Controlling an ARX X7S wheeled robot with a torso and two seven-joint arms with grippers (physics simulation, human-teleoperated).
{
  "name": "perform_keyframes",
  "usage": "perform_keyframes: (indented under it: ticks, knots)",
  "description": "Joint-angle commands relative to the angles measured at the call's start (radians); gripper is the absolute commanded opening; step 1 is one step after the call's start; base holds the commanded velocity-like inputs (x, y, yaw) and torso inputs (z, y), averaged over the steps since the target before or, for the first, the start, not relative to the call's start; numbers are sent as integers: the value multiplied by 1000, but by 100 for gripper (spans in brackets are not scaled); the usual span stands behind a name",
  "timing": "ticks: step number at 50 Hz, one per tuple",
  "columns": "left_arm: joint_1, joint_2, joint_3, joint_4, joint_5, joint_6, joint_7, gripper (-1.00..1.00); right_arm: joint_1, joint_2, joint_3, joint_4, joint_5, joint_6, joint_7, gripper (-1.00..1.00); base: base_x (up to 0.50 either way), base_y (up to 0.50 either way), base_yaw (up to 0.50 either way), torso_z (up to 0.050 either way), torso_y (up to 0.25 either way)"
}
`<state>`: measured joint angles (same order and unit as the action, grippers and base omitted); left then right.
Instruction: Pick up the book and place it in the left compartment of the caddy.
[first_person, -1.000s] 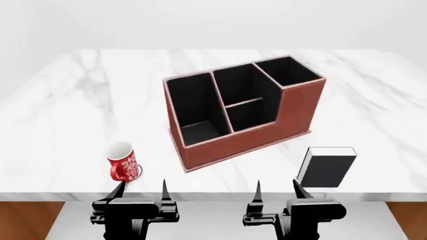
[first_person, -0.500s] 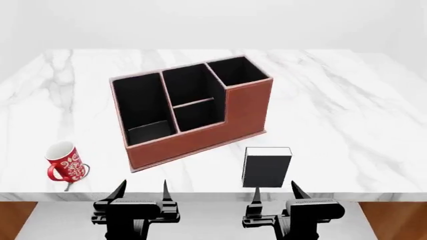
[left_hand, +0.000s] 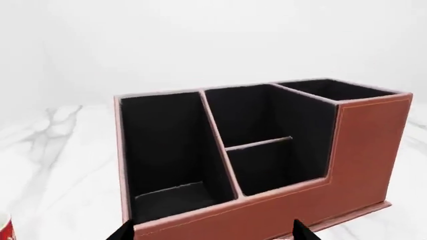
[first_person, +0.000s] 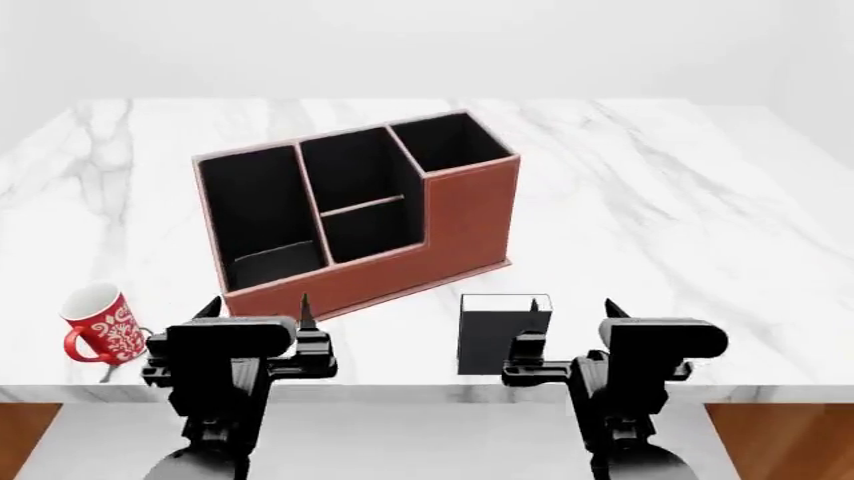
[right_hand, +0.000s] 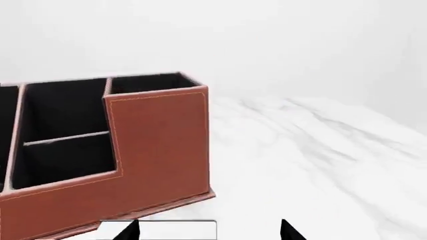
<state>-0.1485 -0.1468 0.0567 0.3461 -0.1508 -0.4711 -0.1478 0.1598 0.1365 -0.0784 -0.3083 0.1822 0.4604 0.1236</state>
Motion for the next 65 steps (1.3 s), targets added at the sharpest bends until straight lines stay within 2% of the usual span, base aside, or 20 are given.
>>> perform_keyframes:
  ticks: [1, 7, 14, 17, 21, 45, 52, 56, 59, 61, 64, 65]
  knots:
    - [-286, -74, -83, 348, -102, -557, -32, 100, 304, 42, 51, -288, 89, 492, 70, 100, 0, 0, 0, 0, 0]
    - [-255, -76, -84, 289, -91, -484, -26, 100, 326, 41, 68, -245, 100, 468, 62, 100, 167, 0, 0, 0, 0]
    - [-252, -80, -81, 290, -93, -488, -30, 100, 344, 45, 62, -212, 72, 433, 87, 100, 500, 0, 0, 0, 0]
    - [-256, -85, -79, 294, -92, -487, -31, 100, 475, 39, 139, -51, 38, 430, 155, 100, 500, 0, 0, 0, 0]
    - [-257, -90, -71, 290, -85, -475, -36, 100, 528, 56, 164, 32, 17, 389, 173, 100, 500, 0, 0, 0, 0]
    - [-255, -100, -68, 287, -90, -468, -48, 100, 518, 67, 164, 94, 7, 339, 192, 100, 500, 0, 0, 0, 1]
    - [-262, -101, -70, 293, -103, -483, -44, 100, 512, 70, 155, 93, 10, 330, 187, 100, 8, 0, 0, 0, 2]
    - [-295, -93, -100, 318, -151, -556, -32, 100, 516, 73, 150, 100, 12, 339, 187, 100, 0, 0, 0, 0, 0]
    - [-342, -100, -103, 333, -208, -684, -2, 100, 520, 76, 143, 111, 7, 339, 190, 100, 0, 0, 0, 0, 0]
    - [-384, -162, -33, 376, -207, -738, 16, 100, 523, 77, 139, 119, 6, 338, 189, 100, 0, 0, 0, 0, 0]
    - [-454, -134, -117, 414, -320, -886, 84, 100, 521, 79, 134, 122, 5, 337, 189, 100, 0, 0, 0, 0, 0]
    - [-530, -144, -134, 435, -395, -1031, 135, 100, 521, 79, 132, 121, 6, 337, 188, 100, 0, 0, 0, 0, 0]
